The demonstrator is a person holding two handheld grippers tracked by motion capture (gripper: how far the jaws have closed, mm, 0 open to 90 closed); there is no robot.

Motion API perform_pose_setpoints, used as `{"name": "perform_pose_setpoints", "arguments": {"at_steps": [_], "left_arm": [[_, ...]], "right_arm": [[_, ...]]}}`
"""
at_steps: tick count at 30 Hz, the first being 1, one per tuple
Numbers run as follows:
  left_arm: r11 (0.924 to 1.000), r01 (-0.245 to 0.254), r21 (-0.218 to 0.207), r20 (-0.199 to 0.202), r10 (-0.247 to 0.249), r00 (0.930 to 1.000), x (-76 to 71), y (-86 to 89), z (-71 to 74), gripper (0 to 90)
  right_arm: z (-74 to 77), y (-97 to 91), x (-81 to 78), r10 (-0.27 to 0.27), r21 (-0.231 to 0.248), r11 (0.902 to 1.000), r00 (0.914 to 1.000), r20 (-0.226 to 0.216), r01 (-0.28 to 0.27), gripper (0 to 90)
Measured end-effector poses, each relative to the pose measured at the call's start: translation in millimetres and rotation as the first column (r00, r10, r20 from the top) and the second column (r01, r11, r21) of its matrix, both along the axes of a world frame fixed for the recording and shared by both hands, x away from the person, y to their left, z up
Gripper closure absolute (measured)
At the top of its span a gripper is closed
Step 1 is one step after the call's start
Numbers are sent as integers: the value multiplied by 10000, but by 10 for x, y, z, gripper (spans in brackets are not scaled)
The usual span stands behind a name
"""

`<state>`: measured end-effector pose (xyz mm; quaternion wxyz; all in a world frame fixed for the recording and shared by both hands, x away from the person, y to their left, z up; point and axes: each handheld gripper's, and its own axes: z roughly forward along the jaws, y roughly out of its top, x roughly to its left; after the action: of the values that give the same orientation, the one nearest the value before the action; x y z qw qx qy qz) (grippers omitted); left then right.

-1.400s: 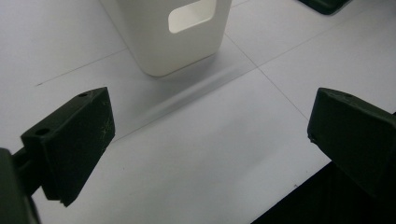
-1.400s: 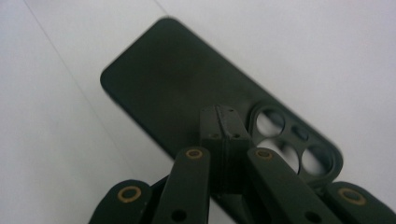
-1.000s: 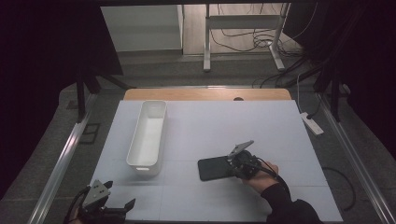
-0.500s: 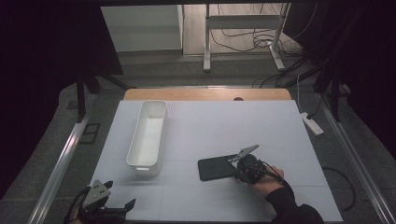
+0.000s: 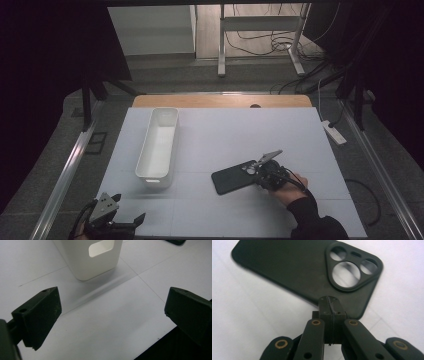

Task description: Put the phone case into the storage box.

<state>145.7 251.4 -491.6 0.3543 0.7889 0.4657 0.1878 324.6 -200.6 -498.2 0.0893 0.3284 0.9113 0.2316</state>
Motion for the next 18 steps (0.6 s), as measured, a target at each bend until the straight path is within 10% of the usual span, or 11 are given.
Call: {"name": "perform_pose_setpoints", "arguments": {"at_steps": [18], "left_arm": [[10000,-47,-22,-86,47,10000,10,2,-3,17]], "right_arm": [[-5,1,369,-761,19,9971,9968,223,761,900]]}}
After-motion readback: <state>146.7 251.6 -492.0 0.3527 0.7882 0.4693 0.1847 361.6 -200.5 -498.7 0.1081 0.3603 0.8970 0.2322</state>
